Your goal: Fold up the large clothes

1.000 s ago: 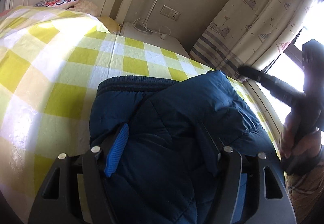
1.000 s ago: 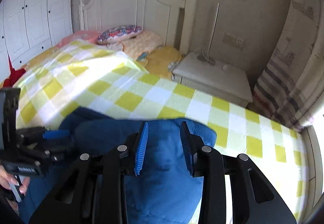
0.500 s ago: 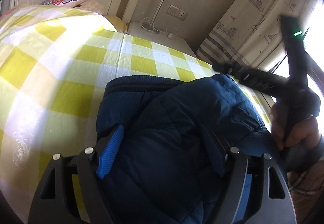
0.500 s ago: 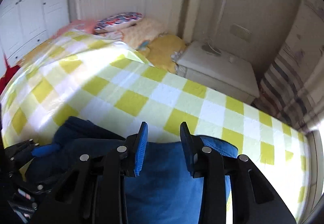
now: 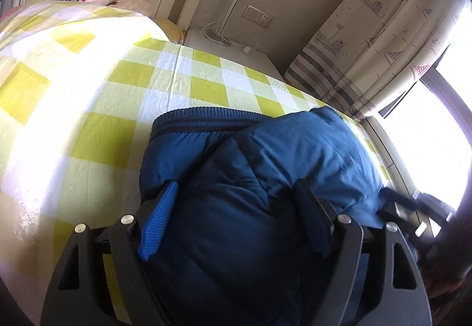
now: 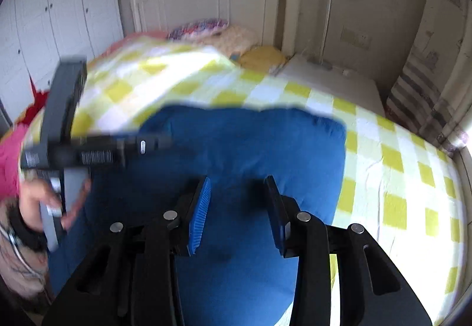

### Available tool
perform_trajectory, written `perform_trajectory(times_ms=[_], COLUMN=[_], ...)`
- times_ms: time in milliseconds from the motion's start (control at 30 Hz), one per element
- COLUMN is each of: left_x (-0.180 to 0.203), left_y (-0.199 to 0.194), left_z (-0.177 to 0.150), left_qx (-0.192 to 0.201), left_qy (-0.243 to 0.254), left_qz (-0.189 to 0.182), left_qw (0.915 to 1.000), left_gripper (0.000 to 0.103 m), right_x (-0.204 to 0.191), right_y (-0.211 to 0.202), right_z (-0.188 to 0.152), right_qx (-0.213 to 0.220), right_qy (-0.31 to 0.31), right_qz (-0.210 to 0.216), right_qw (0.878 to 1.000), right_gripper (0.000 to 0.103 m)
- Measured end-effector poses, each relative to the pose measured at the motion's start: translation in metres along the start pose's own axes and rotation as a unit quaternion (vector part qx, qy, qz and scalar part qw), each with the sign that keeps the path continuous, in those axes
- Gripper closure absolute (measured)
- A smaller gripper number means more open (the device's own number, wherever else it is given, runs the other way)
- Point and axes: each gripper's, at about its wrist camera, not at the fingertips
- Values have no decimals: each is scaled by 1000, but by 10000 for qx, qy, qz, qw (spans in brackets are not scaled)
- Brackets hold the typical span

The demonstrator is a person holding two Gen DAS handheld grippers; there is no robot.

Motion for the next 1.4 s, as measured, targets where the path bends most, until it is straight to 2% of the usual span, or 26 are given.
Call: perform_trajectory(times_ms=[33, 100, 167, 233, 267, 300, 333, 400, 500, 567, 700, 733, 800, 833, 867, 900, 933, 967, 1033, 1100, 1167, 1267, 1400], left_x=[2, 4, 2, 2, 1, 1, 1, 3, 8, 7, 12, 15, 30, 37, 46, 54, 61, 65, 62, 50, 38, 30, 31], left_y=[0, 0, 0, 1, 1, 1, 1, 0, -1, -2, -3, -6, -21, -31, -47, -66, -82, -95, -108, -111, -108, -107, -104], left_z=[0, -1, -1, -1, -1, 0, -1, -1, -2, -2, -1, -1, -3, -5, -9, -16, -25, -35, -50, -64, -75, -86, -92], left_qx=[-16, -7, -15, -20, -23, -26, -29, -25, -2, -9, -25, -27, 78, 143, 245, 356, 420, 453, 349, 103, -121, -60, 44], left_qy=[28, 60, 35, 23, 29, 32, 40, 103, 191, 183, 260, 312, 543, 631, 737, 850, 950, 1049, 1048, 800, 568, 477, 546], left_qz=[17, 93, 81, 68, 77, 78, 73, 112, 364, 394, 503, 605, 1249, 1456, 1478, 1293, 1159, 1097, 1038, 977, 963, 789, 892], left_qw=[10000, 9999, 10000, 10000, 10000, 10000, 10000, 9999, 9992, 9991, 9984, 9977, 9907, 9872, 9860, 9873, 9878, 9874, 9884, 9919, 9937, 9957, 9945], left_gripper=[23, 23, 23, 23, 23, 23, 22, 21, 18, 17, 14, 14, 12, 12, 11, 10, 2, 2, 2, 2, 2, 2, 2], right_x=[-5, -8, -12, -25, -34, -41, -44, -49, -55, -67, -86, -88, -89, -91, -92, -90, -87, -80, -59, -29, -5, 6, 11], right_y=[0, -6, -29, -57, -69, -71, -65, -58, -77, -93, -87, -83, -89, -93, -97, -100, -104, -110, -120, -126, -122, -111, -83], right_z=[-10, -10, -4, -10, -19, -28, -41, -70, -73, -80, -109, -113, -116, -117, -120, -124, -125, -126, -127, -127, -127, -127, -121], right_qx=[200, 130, 135, 473, 599, 574, 369, 577, 498, 590, 681, 702, 679, 669, 678, 699, 730, 793, 998, 1188, 1116, 973, 615], right_qy=[-110, -82, 79, -69, -214, -301, -360, -390, -274, -447, -652, -669, -630, -725, -812, -835, -805, -669, -198, 637, 1324, 1502, 1720], right_qz=[-146, -178, -112, 131, 118, 113, 196, 100, 42, 234, 89, 39, 20, 0, 9, 53, 156, 339, 541, 824, 1278, 1345, 1585], right_qw=[9996, 9997, 9998, 9988, 9979, 9978, 9985, 9975, 9984, 9970, 9955, 9953, 9957, 9951, 9944, 9940, 9940, 9940, 9933, 9874, 9766, 9746, 9703], right_gripper=[66, 66, 66, 65, 64, 64, 62, 62, 63, 63, 61, 61, 61, 61, 61, 58, 50, 43, 5, 4, 4, 4, 4])
Point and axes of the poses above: each gripper's, at about its wrist camera, not at the fingertips, and y roughly the way its jaws point, x to its right, z to its top, and after that the axes turned 1 degree about z, right-handed
